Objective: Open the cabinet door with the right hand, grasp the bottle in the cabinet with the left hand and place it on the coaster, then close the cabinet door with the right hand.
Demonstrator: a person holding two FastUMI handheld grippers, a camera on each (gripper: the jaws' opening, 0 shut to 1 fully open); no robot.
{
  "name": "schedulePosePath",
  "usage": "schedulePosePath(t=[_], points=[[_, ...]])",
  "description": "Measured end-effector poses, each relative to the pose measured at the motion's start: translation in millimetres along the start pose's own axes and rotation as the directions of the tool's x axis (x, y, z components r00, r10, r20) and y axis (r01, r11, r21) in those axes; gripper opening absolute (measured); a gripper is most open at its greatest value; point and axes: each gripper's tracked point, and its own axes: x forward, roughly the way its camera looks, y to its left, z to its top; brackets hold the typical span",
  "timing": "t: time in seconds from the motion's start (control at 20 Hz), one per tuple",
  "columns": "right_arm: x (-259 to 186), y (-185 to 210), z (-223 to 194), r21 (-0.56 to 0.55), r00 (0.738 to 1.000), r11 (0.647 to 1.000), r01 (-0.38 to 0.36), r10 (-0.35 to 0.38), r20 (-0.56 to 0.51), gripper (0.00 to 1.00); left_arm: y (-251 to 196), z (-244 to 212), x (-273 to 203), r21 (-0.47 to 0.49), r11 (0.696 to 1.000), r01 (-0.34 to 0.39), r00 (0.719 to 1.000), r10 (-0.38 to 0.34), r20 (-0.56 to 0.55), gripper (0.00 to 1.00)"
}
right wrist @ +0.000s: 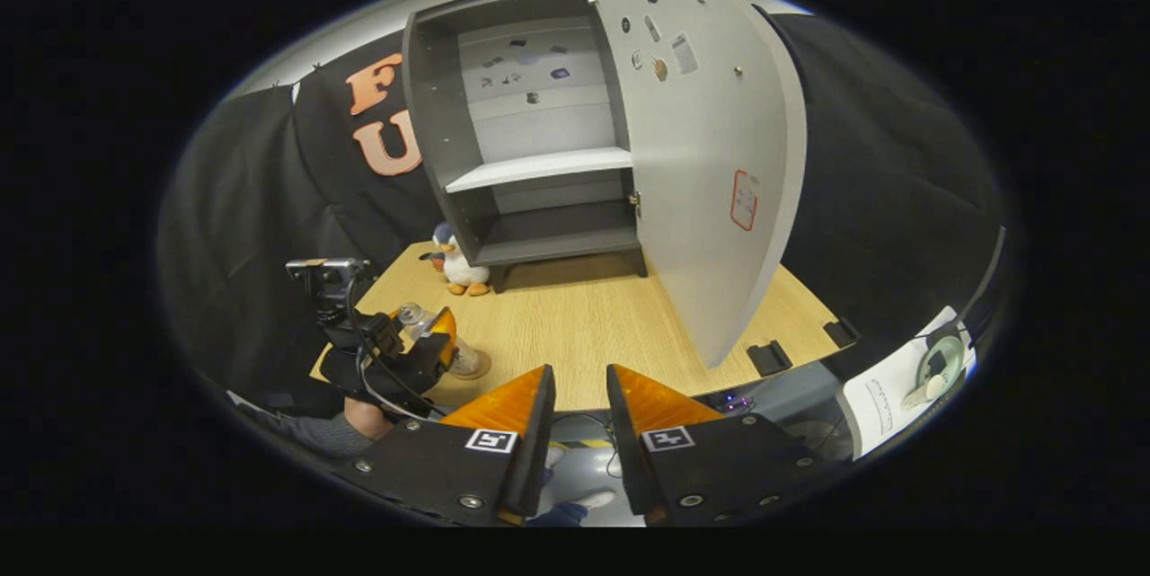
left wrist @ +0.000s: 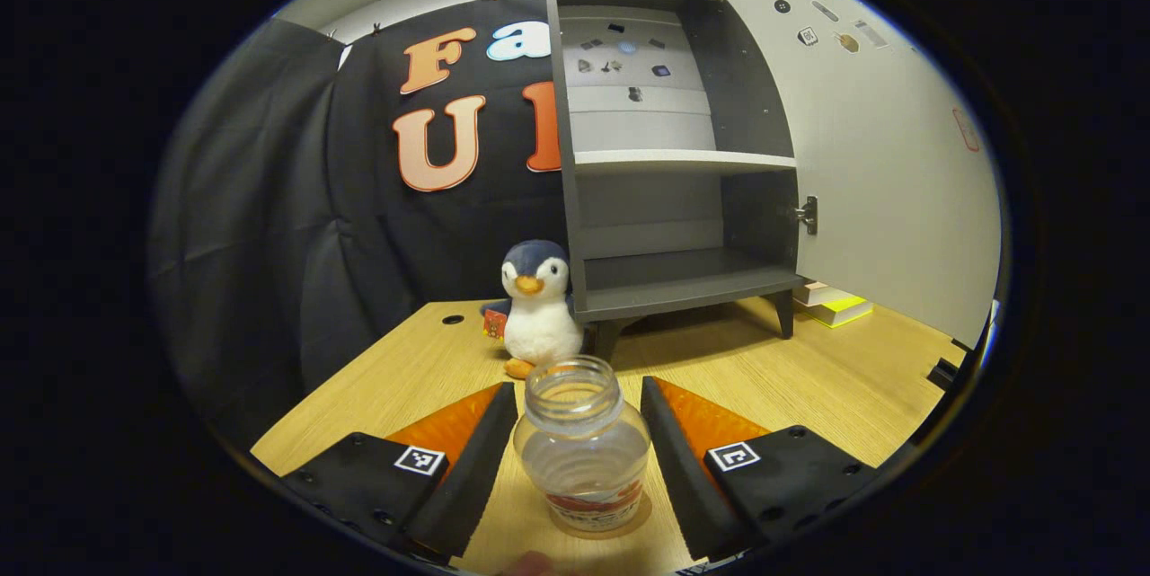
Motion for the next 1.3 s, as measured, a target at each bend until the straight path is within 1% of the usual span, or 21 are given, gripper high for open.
schedulePosePath(t=[0.15, 0.4, 0.5, 0.65, 0.7, 0.9, 0.95, 1.0, 1.05, 1.15, 1.2, 1.25, 1.3], points=[[-4, -1, 5, -0.013, 1.000, 1.000, 0.004, -0.003, 0.014, 0.36, -1, 19, -5, 0.001, 1.000, 0.007, 0.999, -0.007, 0.037, 0.91], [-16, -4, 19, 0.012, 0.998, 1.000, -0.001, 0.001, 0.065, 0.36, -2, 57, -17, -0.022, 0.999, 0.025, 0.998, -0.023, 0.065, 0.89], [-25, -3, 34, 0.028, 0.994, 1.000, -0.013, 0.010, 0.108, 0.36, 1, 78, -23, -0.021, 1.000, 0.023, 0.996, -0.021, 0.086, 0.91], [-40, -7, 59, 0.010, 0.983, 1.000, -0.014, 0.012, 0.183, 0.36, 1, 111, -33, -0.068, 0.997, 0.041, 0.993, -0.033, 0.111, 0.90], [-46, -10, 69, 0.012, 0.977, 1.000, -0.015, 0.012, 0.212, 0.36, 0, 122, -36, -0.081, 0.996, 0.047, 0.992, -0.037, 0.121, 0.91], [-70, -32, 109, 0.026, 0.949, 1.000, -0.015, 0.006, 0.316, 0.37, -3, 169, -46, -0.058, 0.997, 0.055, 0.985, -0.045, 0.170, 0.90], [-78, -38, 120, 0.026, 0.940, 1.000, -0.015, 0.005, 0.341, 0.34, 0, 179, -47, -0.049, 0.998, 0.047, 0.984, -0.038, 0.174, 0.90], [-85, -46, 132, 0.019, 0.931, 1.000, -0.008, 0.001, 0.366, 0.34, 3, 186, -50, -0.043, 0.998, 0.040, 0.983, -0.031, 0.181, 0.91], [-91, -57, 143, 0.005, 0.921, 1.000, 0.008, -0.009, 0.388, 0.37, 5, 193, -53, -0.045, 0.998, 0.039, 0.982, -0.030, 0.188, 0.90], [-98, -83, 161, -0.020, 0.908, 0.998, 0.052, -0.039, 0.417, 0.38, 5, 203, -59, -0.051, 0.998, 0.047, 0.982, -0.037, 0.186, 0.90], [-100, -97, 169, -0.022, 0.900, 0.998, 0.067, -0.051, 0.432, 0.42, 4, 205, -62, -0.048, 0.997, 0.052, 0.983, -0.043, 0.178, 0.90], [-100, -109, 177, -0.012, 0.892, 0.997, 0.079, -0.065, 0.448, 0.40, 7, 209, -65, -0.040, 0.998, 0.043, 0.984, -0.035, 0.177, 0.90], [-97, -122, 184, 0.001, 0.887, 0.996, 0.084, -0.075, 0.456, 0.40, 11, 215, -67, -0.041, 0.998, 0.039, 0.983, -0.031, 0.183, 0.91]])
